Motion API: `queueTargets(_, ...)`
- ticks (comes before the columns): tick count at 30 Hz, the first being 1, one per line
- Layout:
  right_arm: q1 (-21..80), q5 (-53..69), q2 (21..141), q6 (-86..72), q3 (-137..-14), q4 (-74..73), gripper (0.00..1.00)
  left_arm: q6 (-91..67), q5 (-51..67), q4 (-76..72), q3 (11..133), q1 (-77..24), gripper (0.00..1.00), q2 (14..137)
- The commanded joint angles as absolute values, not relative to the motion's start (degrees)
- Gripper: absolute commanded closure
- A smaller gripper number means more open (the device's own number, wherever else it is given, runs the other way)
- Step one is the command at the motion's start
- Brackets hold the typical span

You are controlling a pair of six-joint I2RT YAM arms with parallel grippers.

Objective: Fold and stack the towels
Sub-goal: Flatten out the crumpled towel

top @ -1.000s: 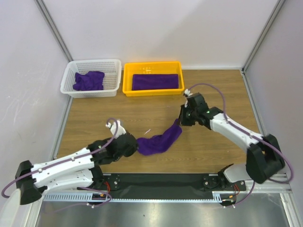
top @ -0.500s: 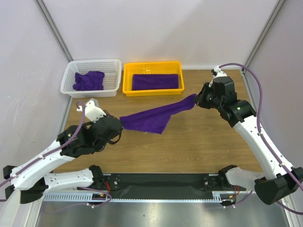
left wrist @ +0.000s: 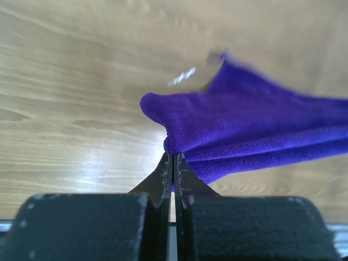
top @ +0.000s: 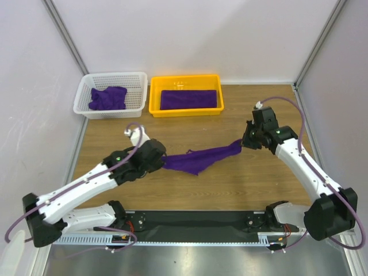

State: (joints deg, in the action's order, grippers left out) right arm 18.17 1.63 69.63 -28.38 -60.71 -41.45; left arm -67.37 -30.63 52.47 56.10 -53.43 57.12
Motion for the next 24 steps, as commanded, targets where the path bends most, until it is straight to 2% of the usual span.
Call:
queueTargets(1,16.26,-0.44,70.31,-27.25,-57.05,-37.8,1.0,-62.32,-23.65,44.83,53.62,-52.82,0.99,60.11)
queueTargets(7,13.45,-0.7,72.86,-26.19,-54.06,-32.88,1.0,-59.07,-19.35,40.09,52.12,-52.73,1.0,68.53)
queueTargets(10,12.22,-0.7,76.19,-25.14,-54.14,-29.89,1.0,-57.22,-13.55,35.17,52.38,-52.82,1.0,71.71)
queueTargets(16,11.6,1.14,84.63,-25.75,-57.47,-20.41,1.0,-55.38,-8.7,30.41,54.22,-52.82,1.0,81.02)
queueTargets(22,11.51,2.28,96.14,-24.09,-65.99,-24.15,1.0,-49.84,-8.61,32.69,59.85,-53.79,1.0,88.06)
queueTargets(23,11.51,2.63,96.94,-23.3,-67.4,-25.3,0.96,-49.92,-10.09,33.74,60.29,-53.79,1.0,88.5)
queueTargets(24,11.51,2.81,97.55,-23.12,-69.07,-26.36,0.82,-50.1,-11.06,34.27,60.55,-53.79,1.0,88.94)
